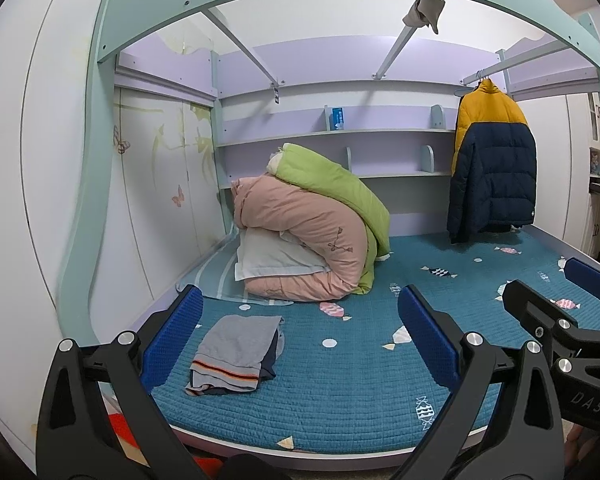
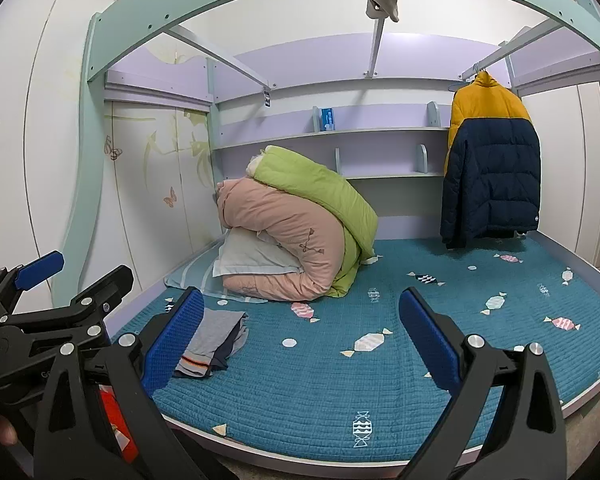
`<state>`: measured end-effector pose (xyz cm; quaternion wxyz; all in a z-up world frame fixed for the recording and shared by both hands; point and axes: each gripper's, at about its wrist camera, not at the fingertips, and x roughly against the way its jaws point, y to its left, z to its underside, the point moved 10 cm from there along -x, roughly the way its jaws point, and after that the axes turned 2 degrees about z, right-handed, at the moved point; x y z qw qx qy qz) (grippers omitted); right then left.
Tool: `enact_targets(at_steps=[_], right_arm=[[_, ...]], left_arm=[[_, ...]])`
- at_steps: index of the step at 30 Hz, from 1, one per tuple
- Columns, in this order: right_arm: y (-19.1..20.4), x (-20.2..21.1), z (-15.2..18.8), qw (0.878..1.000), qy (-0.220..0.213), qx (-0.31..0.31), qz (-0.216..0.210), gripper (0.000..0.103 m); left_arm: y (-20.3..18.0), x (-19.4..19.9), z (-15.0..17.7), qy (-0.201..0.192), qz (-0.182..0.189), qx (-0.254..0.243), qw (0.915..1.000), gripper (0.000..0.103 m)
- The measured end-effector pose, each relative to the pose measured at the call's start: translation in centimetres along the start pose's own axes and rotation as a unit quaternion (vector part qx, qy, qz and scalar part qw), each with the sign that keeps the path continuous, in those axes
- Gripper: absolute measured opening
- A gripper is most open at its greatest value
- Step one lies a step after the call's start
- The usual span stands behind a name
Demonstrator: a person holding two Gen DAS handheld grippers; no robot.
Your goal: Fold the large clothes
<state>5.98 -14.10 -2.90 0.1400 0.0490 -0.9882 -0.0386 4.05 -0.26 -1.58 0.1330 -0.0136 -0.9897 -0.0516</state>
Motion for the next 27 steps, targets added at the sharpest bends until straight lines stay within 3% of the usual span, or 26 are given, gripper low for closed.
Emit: enact_targets(at_steps=[27], right_arm=[[0.12, -0.45, 0.06, 1.0, 0.002, 0.0, 0.001, 0.095]], left_arm=[[0.81, -0.46, 0.43, -0.007, -0.008, 0.001, 0.9999, 0.098]])
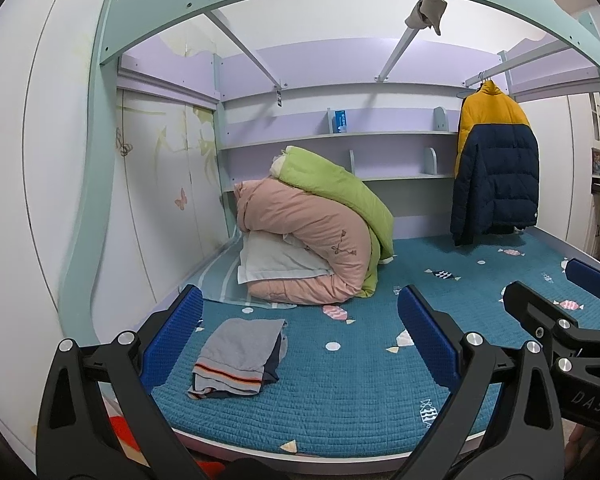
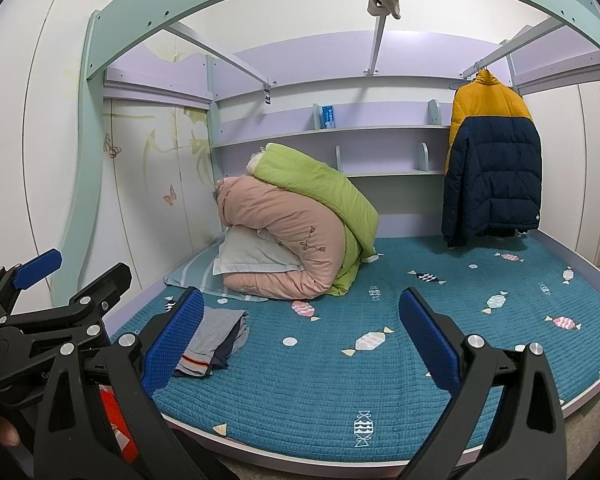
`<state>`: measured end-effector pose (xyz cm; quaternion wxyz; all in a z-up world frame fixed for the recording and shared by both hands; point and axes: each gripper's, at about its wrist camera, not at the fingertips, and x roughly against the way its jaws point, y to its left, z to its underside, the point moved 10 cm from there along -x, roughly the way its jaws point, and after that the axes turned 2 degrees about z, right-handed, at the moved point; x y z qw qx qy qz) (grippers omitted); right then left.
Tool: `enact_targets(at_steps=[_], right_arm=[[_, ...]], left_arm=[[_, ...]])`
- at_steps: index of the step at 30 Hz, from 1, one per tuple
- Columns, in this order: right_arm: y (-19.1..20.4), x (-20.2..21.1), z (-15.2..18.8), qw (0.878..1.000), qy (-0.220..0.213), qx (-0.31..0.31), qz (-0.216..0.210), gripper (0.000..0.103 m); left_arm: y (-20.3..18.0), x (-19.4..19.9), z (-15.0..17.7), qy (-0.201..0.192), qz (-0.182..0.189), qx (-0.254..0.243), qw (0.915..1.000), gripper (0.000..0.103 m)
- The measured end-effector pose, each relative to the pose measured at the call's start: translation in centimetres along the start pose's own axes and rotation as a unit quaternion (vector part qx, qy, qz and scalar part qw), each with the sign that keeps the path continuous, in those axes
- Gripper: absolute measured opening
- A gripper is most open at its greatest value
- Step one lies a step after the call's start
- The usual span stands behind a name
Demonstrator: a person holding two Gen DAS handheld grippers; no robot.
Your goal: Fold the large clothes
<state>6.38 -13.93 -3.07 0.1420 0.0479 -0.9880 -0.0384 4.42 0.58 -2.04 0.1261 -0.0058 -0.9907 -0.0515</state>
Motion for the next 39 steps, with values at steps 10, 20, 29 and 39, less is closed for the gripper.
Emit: enact_targets(at_steps=[10, 20, 29, 39], right_arm=[[0.15, -0.17, 0.18, 1.0, 0.001, 0.0, 0.0, 0.095], [0.24, -0.29, 0.25, 1.0, 0.002, 0.0, -0.001, 0.095], [0.24, -0.24, 0.2, 1.0, 0.002, 0.0, 0.0, 0.095], [0.26, -0.25, 0.19, 1.0, 0.003, 0.0, 0.0, 0.095]], left_arm=[[0.15, -0.02, 0.07, 0.001, 0.0, 0.0, 1.0, 0.098], [0.18, -0.01, 0.14, 0.001, -0.001, 0.0, 1.0, 0.098], [0.31, -0.05, 0.18, 0.001, -0.002, 0.0, 1.0, 0.098], [0.35, -0.08, 0.18, 0.001, -0.002, 0.0, 1.0, 0.098]])
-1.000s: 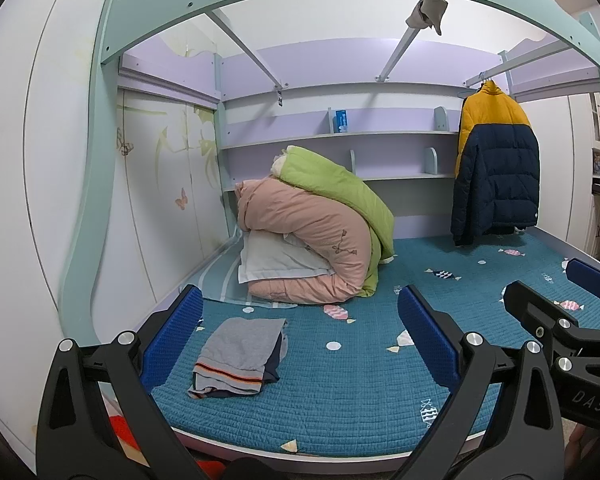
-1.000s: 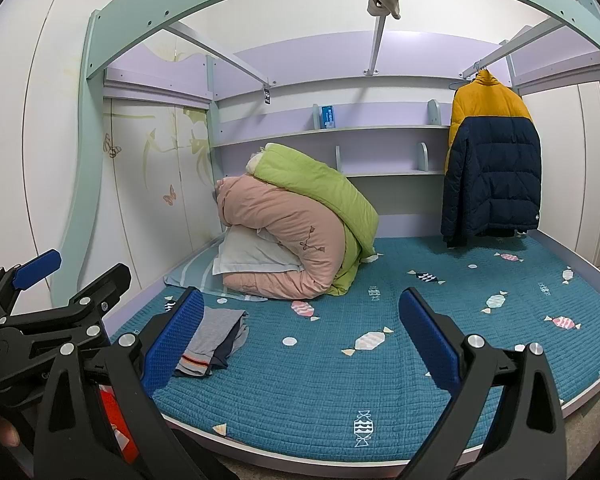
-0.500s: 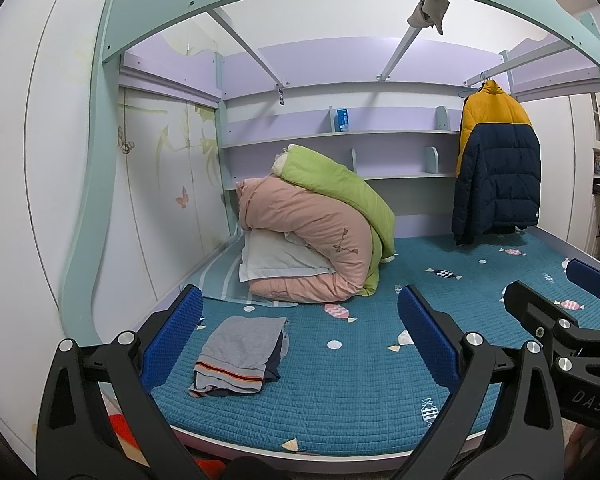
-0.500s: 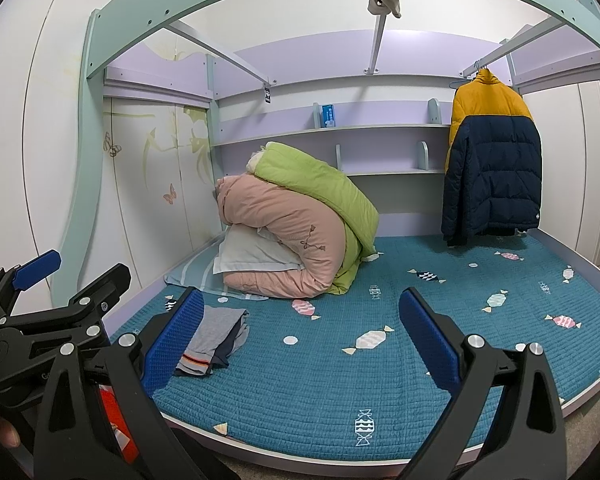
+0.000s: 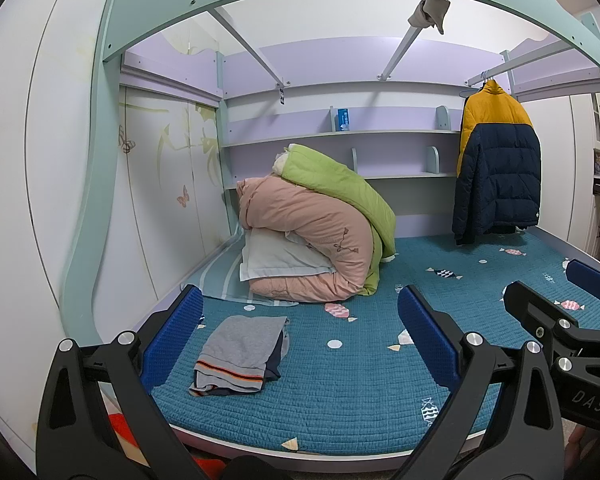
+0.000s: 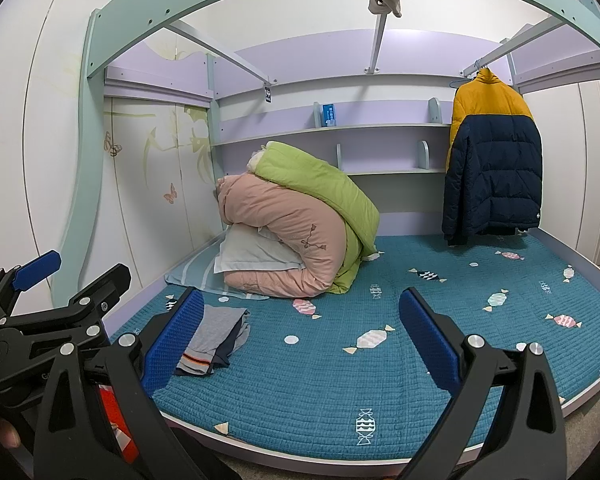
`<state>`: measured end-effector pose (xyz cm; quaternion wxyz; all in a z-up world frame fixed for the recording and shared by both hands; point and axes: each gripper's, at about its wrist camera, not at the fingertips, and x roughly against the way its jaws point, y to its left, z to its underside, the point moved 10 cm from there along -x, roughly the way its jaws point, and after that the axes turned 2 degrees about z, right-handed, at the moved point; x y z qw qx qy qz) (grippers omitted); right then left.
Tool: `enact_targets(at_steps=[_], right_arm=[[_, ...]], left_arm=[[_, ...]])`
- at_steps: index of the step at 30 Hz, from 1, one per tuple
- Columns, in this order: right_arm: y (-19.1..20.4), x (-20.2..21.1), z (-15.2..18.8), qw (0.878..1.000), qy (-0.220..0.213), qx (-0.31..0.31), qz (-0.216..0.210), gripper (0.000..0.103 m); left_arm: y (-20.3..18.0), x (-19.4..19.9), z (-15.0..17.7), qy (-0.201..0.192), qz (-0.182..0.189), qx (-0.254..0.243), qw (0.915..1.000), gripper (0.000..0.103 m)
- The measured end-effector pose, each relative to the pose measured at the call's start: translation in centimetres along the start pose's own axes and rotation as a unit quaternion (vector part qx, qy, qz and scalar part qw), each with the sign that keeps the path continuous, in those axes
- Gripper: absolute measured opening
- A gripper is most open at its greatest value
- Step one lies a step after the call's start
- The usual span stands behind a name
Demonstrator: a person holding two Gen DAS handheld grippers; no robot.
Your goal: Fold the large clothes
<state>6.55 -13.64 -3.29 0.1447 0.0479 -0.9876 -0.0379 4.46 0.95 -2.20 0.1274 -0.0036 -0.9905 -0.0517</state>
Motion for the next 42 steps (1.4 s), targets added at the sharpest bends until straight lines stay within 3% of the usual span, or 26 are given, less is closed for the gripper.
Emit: enact_targets(at_steps=[42], right_arm=[[-0.01, -0.17, 0.08, 1.0, 0.001, -0.002, -0.001, 0.095]], left_arm=[[0.33, 0.0, 0.36, 0.003, -0.003, 0.003, 1.0, 0.098]])
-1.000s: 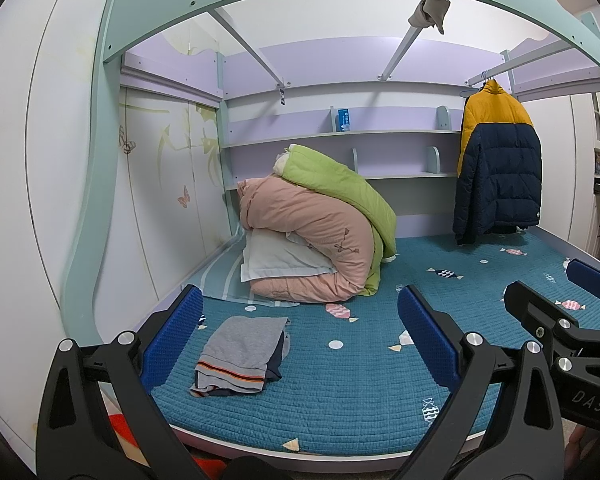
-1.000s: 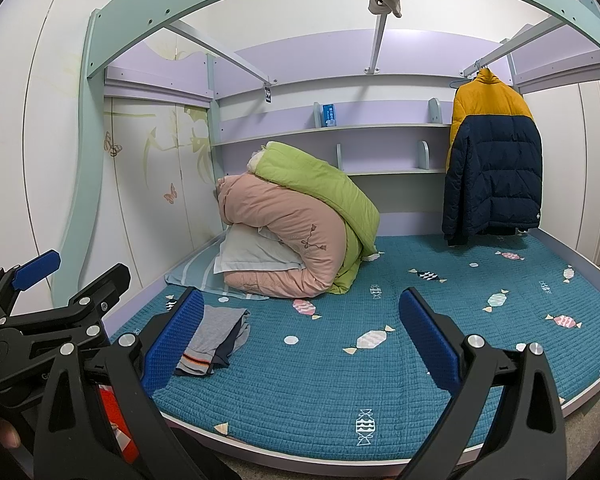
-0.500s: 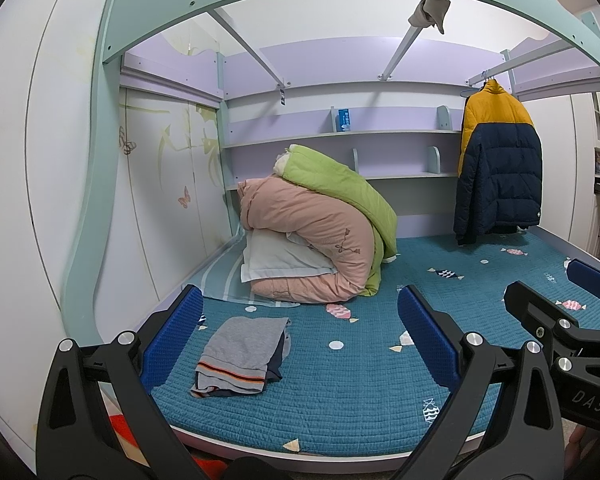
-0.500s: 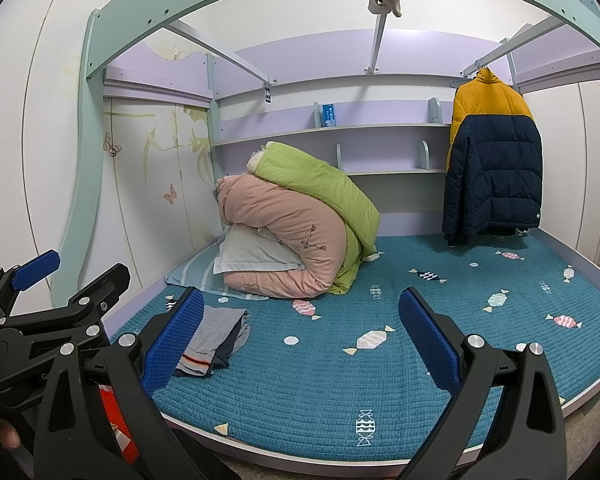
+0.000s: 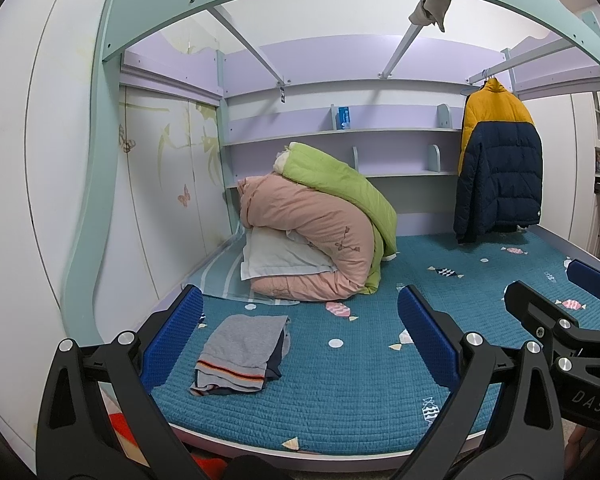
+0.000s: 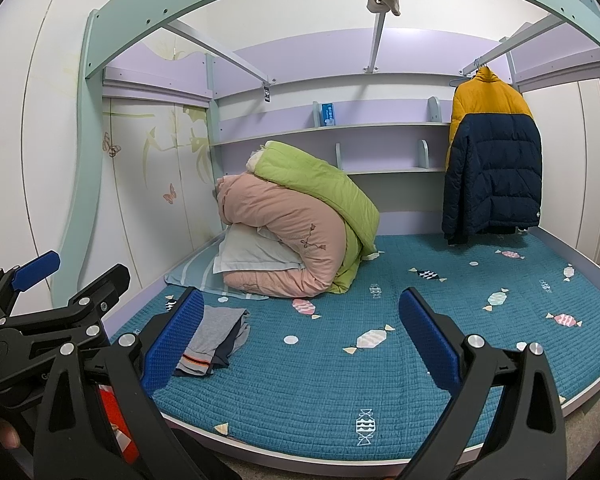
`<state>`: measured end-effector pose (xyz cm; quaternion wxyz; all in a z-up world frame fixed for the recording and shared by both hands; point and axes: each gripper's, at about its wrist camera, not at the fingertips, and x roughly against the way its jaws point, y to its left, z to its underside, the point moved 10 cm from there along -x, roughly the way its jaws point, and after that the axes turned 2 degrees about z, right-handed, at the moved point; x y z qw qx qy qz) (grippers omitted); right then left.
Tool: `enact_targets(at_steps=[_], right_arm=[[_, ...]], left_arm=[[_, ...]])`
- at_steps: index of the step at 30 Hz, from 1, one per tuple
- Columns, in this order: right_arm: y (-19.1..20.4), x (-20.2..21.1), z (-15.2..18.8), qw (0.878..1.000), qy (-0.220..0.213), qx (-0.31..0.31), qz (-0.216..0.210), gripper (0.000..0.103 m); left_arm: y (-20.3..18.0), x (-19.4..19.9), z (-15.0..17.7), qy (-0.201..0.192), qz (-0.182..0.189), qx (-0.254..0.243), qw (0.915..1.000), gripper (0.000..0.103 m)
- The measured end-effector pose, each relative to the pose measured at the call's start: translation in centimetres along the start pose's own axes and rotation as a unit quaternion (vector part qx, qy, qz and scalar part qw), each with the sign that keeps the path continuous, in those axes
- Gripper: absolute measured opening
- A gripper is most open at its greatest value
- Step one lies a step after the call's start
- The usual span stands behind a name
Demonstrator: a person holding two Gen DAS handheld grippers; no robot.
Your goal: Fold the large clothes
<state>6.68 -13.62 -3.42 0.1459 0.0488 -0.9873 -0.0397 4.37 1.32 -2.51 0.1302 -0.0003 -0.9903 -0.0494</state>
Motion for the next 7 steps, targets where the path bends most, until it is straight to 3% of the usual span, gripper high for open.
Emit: enact_targets(at_steps=[7], right_arm=[[0.04, -0.25, 0.18, 1.0, 0.002, -0.001, 0.0, 0.095]], left_arm=[[0.1, -0.06, 0.46, 0.002, -0.001, 0.0, 1.0, 0.098]])
